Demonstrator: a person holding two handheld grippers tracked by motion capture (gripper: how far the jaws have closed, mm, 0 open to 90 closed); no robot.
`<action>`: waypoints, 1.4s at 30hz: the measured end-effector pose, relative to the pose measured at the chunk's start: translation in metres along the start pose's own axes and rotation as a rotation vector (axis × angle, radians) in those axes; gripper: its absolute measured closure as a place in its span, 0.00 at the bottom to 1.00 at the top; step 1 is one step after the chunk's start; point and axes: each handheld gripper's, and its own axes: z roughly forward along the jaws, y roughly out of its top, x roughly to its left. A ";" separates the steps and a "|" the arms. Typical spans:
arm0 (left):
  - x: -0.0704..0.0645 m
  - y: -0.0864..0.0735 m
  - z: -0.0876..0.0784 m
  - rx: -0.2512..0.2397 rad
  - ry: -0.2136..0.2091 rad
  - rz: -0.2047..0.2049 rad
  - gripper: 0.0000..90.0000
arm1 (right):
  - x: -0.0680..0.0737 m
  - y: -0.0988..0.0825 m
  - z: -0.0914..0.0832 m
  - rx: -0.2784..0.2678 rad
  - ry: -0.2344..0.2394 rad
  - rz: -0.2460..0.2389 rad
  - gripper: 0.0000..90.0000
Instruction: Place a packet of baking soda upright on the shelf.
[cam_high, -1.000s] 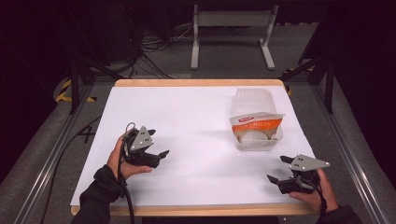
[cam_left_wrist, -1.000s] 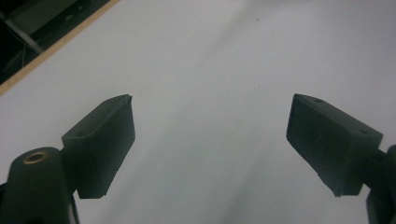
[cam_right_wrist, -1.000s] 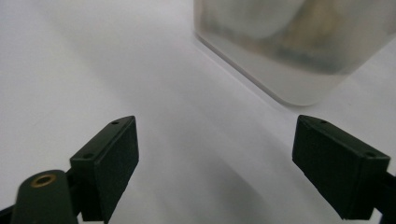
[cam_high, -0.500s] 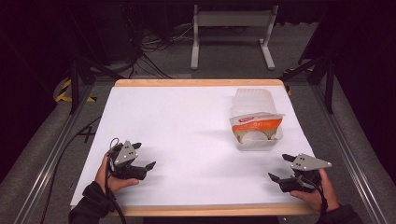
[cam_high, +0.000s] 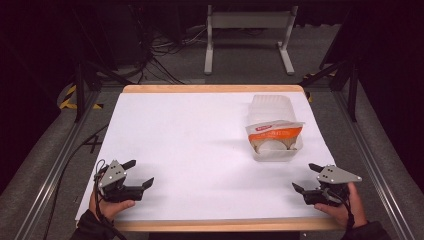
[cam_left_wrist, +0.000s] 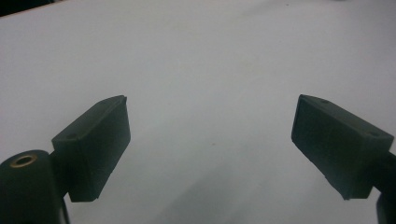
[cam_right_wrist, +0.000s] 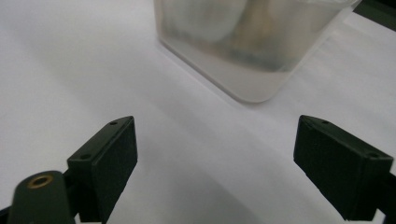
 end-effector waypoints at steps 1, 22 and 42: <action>-0.001 -0.002 -0.001 -0.003 0.000 -0.003 0.13 | -0.001 0.000 -0.001 -0.007 -0.004 0.006 0.16; -0.010 -0.009 -0.007 0.009 0.020 0.019 0.13 | -0.010 0.006 0.005 -0.051 -0.038 0.048 0.15; -0.008 -0.006 0.003 0.022 0.012 0.020 0.13 | -0.010 0.001 0.002 -0.037 -0.038 0.059 0.15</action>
